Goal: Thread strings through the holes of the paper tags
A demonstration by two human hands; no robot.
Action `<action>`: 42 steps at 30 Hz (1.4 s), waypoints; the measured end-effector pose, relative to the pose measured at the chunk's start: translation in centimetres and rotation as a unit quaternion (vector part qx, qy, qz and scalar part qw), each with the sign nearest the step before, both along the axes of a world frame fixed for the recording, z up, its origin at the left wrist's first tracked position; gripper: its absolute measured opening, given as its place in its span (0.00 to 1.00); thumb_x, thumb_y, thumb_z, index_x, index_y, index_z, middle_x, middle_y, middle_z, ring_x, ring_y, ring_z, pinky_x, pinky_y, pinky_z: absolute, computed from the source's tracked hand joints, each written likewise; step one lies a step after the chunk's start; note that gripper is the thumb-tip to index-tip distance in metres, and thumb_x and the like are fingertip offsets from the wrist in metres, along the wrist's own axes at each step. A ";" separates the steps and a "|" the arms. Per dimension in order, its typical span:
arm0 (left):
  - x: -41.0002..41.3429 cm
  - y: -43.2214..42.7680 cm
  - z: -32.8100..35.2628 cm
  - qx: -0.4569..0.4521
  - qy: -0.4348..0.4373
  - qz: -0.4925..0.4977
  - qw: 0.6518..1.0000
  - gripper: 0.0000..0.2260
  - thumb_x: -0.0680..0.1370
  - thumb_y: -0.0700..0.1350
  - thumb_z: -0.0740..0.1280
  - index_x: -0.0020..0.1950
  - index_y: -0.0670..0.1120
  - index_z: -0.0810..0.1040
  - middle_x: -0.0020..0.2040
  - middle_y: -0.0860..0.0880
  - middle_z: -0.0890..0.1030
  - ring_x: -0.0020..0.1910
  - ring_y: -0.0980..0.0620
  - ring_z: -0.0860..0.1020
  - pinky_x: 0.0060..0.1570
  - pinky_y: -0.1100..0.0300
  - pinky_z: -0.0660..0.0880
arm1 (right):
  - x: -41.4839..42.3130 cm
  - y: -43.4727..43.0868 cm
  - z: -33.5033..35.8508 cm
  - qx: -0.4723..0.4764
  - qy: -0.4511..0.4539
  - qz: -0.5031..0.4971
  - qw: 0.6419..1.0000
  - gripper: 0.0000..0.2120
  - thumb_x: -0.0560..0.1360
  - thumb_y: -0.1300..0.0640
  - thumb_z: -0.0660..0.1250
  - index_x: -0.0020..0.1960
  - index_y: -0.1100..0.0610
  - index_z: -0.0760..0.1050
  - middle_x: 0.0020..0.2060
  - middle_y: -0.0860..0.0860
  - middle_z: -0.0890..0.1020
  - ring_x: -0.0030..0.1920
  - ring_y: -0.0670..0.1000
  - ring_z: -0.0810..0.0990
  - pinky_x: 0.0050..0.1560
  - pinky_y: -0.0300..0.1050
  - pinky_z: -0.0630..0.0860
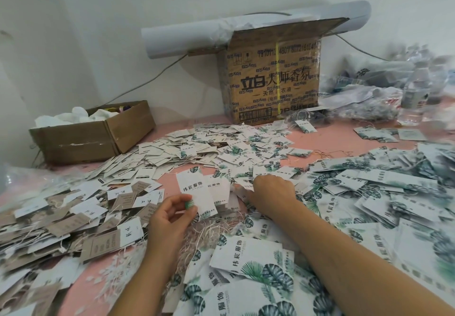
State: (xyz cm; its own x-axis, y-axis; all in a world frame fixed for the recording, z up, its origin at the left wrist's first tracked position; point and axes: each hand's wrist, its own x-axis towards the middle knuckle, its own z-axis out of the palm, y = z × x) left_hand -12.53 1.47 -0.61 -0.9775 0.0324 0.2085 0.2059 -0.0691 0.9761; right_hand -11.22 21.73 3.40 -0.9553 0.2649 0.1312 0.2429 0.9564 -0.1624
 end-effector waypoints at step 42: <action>2.5 1.7 4.0 -0.064 0.126 0.075 0.987 0.07 0.73 0.43 0.71 0.34 0.51 0.81 0.28 0.56 0.80 0.26 0.63 0.75 0.28 0.73 0.71 | 2.0 -3.0 4.2 -0.165 0.099 0.176 0.965 0.25 0.69 0.38 0.68 0.39 0.61 0.80 0.26 0.50 0.75 0.27 0.49 0.71 0.29 0.39 0.66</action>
